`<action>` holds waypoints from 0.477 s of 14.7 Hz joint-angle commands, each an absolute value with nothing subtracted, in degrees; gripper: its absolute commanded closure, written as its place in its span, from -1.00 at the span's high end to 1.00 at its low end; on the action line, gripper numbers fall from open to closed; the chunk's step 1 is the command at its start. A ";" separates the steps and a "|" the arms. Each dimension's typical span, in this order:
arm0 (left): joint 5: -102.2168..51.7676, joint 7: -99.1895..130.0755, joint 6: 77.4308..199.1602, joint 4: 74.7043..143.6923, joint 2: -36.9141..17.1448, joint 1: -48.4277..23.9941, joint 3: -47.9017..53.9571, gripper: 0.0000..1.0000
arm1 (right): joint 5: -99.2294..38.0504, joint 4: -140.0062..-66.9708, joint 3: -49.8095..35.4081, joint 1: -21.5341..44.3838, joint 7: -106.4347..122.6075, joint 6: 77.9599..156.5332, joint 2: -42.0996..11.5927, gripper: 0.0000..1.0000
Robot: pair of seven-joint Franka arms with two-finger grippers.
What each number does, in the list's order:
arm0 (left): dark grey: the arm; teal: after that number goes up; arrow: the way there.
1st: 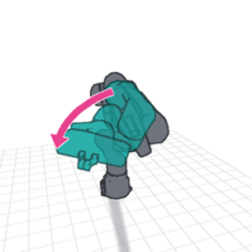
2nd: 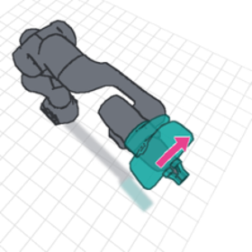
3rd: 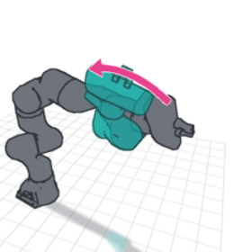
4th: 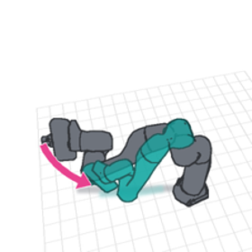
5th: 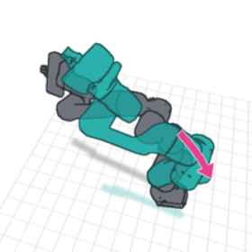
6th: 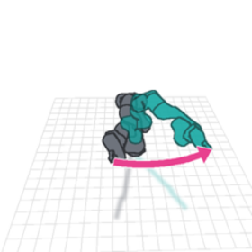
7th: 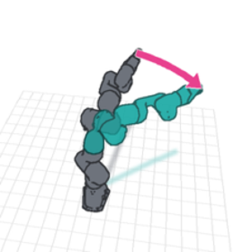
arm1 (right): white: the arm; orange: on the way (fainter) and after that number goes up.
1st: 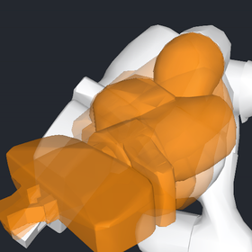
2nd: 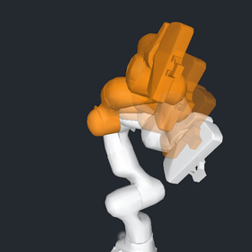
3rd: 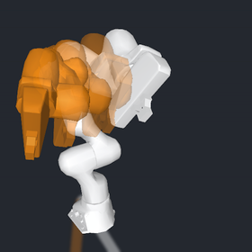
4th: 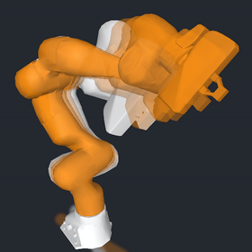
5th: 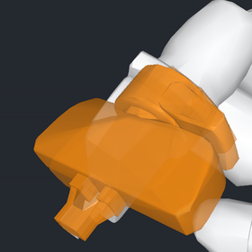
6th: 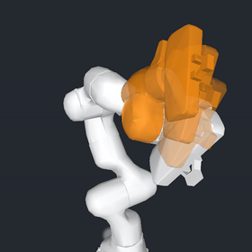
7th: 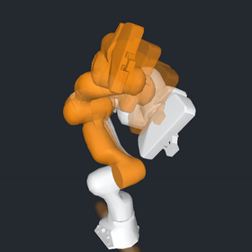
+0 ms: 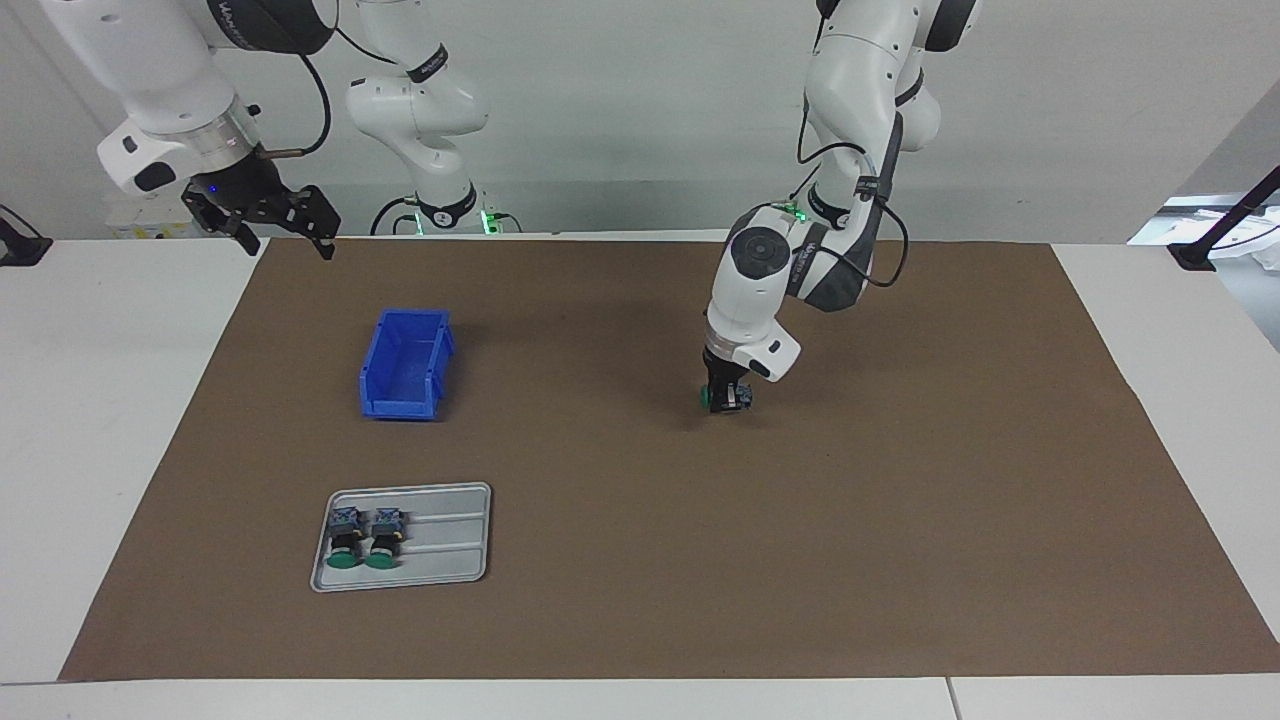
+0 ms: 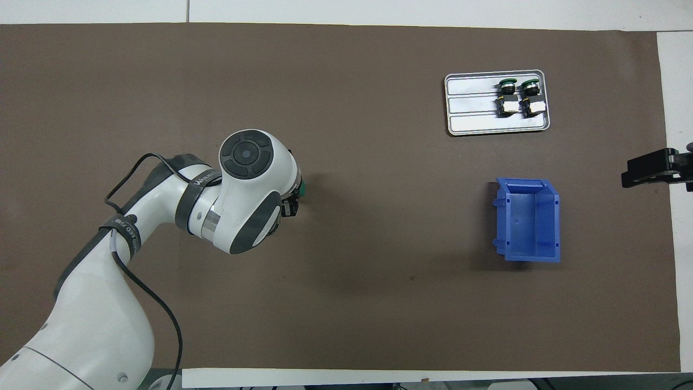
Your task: Place and press button with both arms
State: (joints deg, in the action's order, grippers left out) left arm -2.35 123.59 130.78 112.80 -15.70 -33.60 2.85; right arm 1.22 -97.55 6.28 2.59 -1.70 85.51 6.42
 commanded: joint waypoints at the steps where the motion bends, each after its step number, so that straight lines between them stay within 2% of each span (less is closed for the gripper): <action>1: -2.99 121.99 130.69 114.26 -13.01 -33.22 2.81 -0.71 | 0.88 -98.26 6.06 2.20 -1.05 85.34 6.94 0.96; 4: -5.34 120.86 131.13 114.08 -12.66 -32.87 2.81 -0.71 | 0.88 -98.26 6.06 2.20 -1.05 85.34 6.94 0.96; 7: -17.98 110.51 130.87 113.99 -12.31 -30.76 2.73 -0.71 | 0.88 -98.26 6.06 2.20 -1.05 85.34 6.94 0.96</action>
